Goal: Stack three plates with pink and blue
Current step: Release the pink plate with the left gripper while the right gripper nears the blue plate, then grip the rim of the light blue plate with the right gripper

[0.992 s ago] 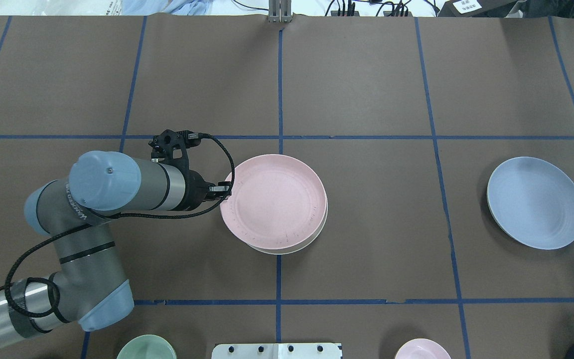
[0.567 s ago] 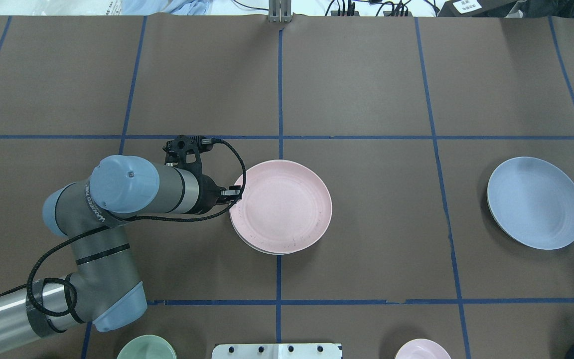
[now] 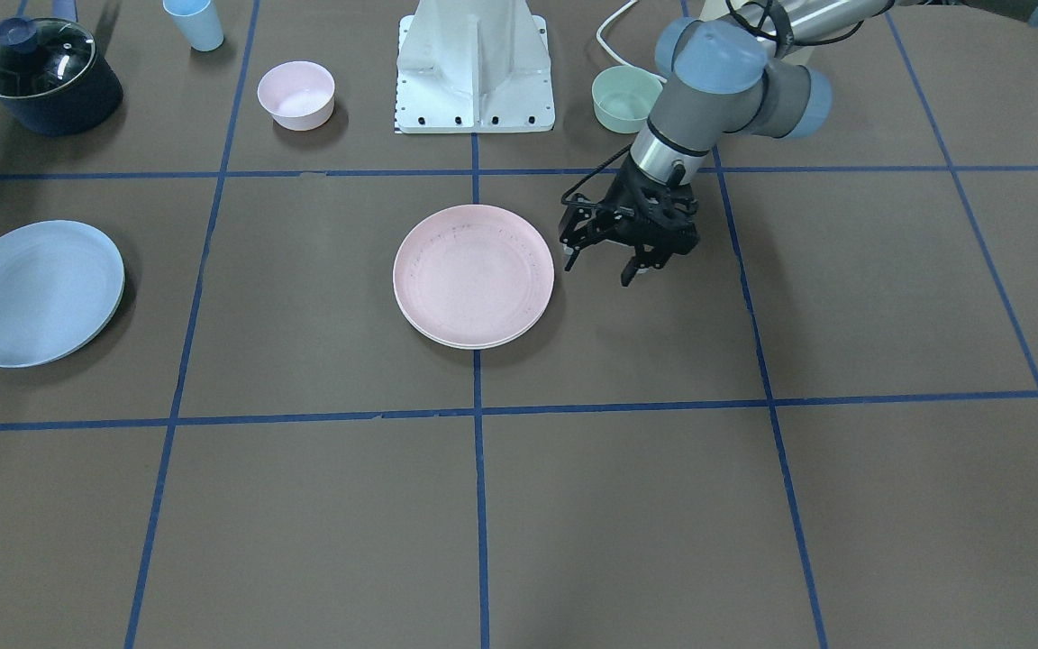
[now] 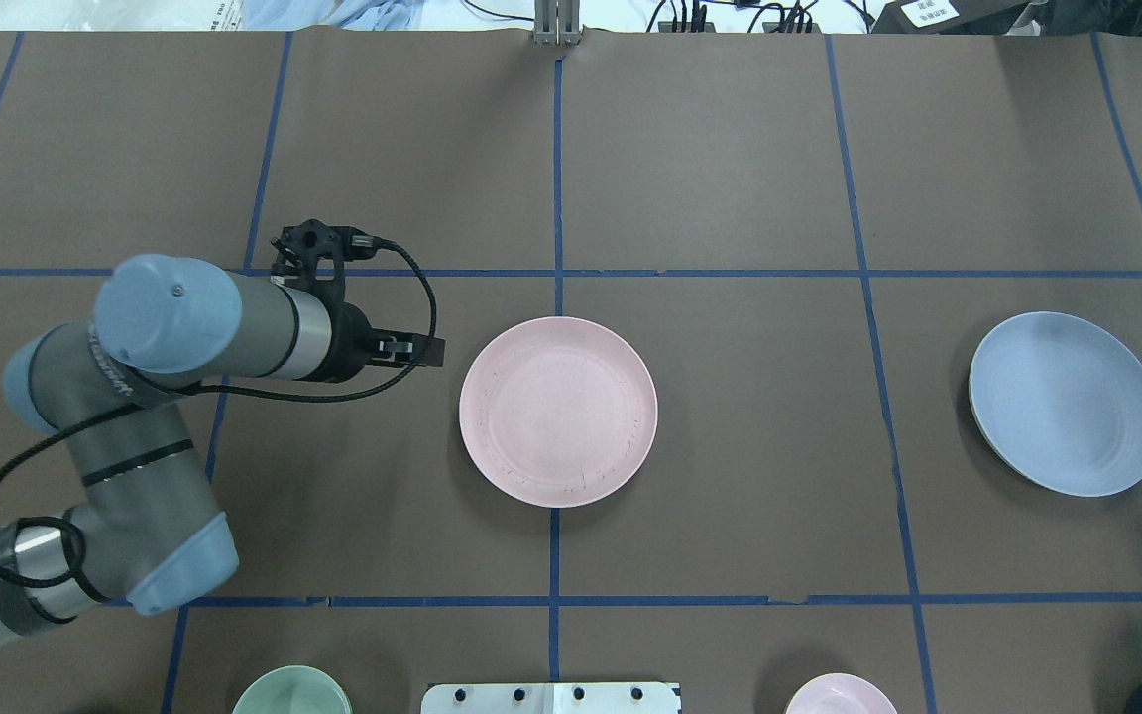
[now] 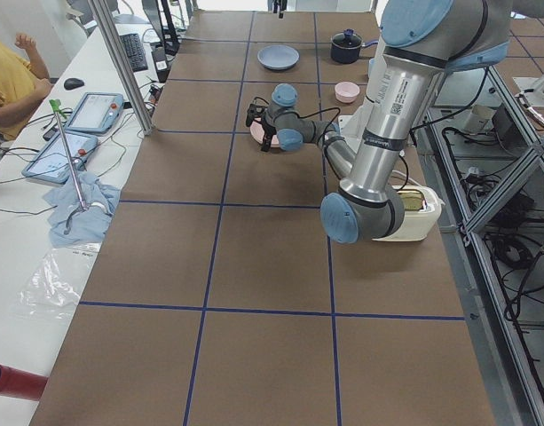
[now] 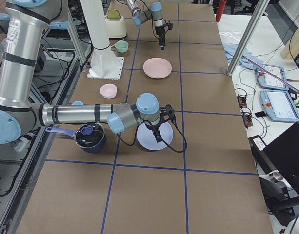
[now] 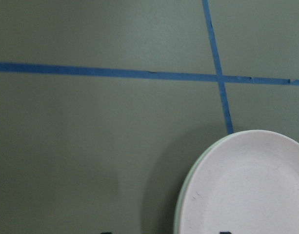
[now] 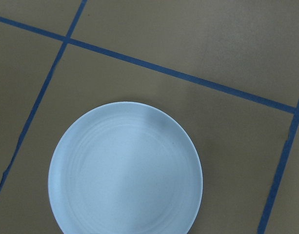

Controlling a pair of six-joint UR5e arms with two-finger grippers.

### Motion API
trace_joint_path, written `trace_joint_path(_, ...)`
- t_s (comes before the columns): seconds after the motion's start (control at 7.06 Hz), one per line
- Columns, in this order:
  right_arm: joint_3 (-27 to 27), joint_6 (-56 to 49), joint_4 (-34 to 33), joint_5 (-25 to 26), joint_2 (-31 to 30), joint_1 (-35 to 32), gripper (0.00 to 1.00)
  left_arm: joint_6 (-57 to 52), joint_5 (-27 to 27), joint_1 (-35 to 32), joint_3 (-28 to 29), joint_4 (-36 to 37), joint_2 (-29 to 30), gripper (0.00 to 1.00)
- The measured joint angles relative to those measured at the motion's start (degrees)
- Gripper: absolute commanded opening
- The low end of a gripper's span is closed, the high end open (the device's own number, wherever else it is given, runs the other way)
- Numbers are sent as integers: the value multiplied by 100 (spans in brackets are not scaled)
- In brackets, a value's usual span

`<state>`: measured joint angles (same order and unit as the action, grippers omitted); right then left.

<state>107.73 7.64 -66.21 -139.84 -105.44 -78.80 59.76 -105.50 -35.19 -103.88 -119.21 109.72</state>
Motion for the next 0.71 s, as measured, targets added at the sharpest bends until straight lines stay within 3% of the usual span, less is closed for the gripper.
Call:
trace_joint_path(0.28,0,1073,569,638,-103,641,97,-2245,-776,-1284,-258,39,-1035,100)
trace_joint_path(0.57,-175,2197,1556,1325,-352,1359,84,-4449,-1063,-2499,-210,9,-1815,100)
trace_joint_path(0.71,-484,2563,2160,1500,-415,1523,78,-4964,-1091,-2797,-161,-2,-1994,100)
